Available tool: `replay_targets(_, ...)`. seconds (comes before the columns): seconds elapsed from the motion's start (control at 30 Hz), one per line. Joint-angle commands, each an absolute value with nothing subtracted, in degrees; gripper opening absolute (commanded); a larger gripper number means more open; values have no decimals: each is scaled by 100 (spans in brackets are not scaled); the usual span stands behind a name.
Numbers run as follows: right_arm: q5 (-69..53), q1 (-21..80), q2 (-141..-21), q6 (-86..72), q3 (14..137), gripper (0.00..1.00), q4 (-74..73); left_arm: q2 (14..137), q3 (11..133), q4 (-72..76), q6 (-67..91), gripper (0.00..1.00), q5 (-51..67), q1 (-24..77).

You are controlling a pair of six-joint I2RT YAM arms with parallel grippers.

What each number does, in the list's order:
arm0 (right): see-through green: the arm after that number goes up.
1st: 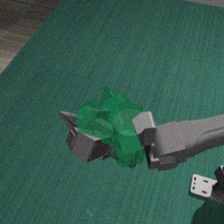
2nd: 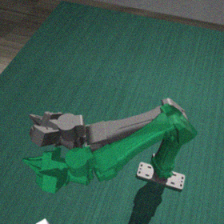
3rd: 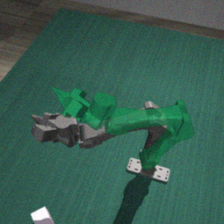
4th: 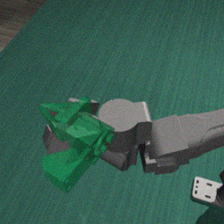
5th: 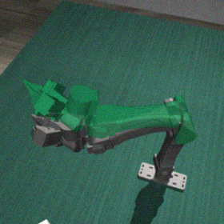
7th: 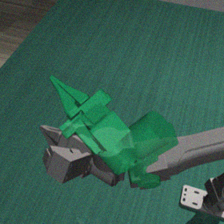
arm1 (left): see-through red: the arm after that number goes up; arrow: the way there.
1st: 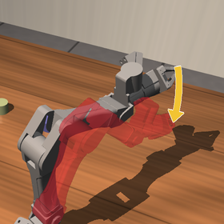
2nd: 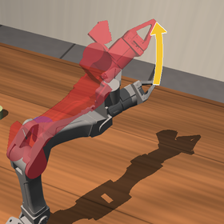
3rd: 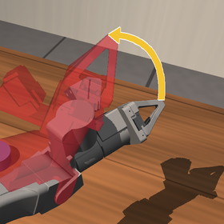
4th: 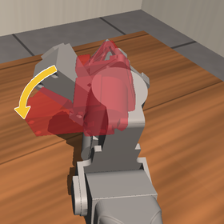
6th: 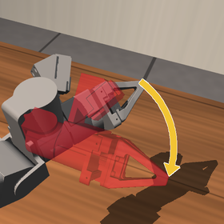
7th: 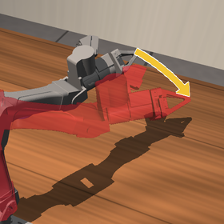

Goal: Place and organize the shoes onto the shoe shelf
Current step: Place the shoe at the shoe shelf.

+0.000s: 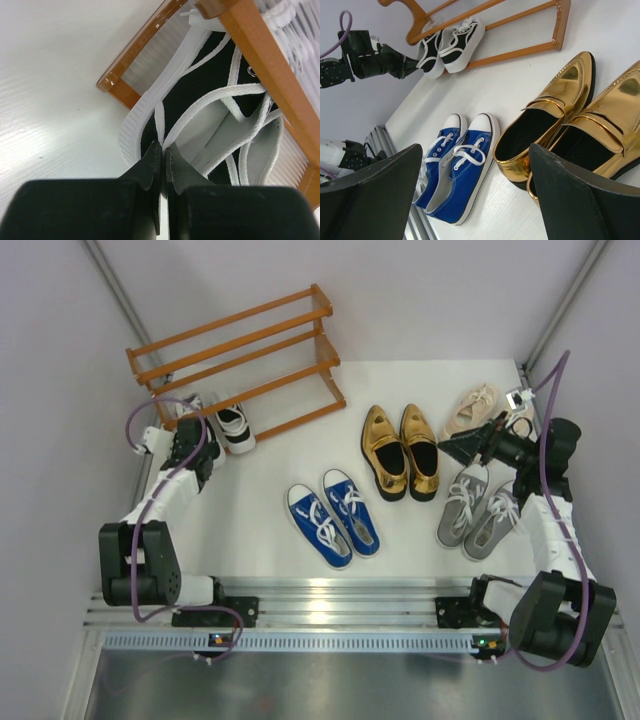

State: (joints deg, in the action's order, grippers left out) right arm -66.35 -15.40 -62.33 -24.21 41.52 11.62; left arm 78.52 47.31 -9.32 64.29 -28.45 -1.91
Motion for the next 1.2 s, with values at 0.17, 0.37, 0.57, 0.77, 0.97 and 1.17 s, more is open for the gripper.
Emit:
replay_targets(0.17, -6759, -1670, -6214, -2364, 4122, 88, 1591, 8007, 5142, -79, 6399, 0, -2988, -229)
replay_targets(0.37, -6767, -1687, -6205, -2382, 4113, 88, 1600, 8086, 5185, -88, 6364, 0, -3067, -237)
replay_targets(0.57, -6776, -1696, -6205, -2382, 4104, 88, 1626, 8218, 5238, -53, 6346, 0, -3103, -237)
replay_targets(0.77, -6794, -1740, -6223, -2373, 4096, 88, 1644, 8376, 5396, -53, 6293, 0, -3155, -229)
replay_targets(0.97, -6794, -1775, -6222, -2373, 4096, 88, 1644, 8473, 5414, -53, 6293, 3, -3102, -229)
replay_targets(1.17, -6794, -1784, -6240, -2382, 4087, 88, 1661, 8508, 5440, -53, 6275, 6, -3094, -237)
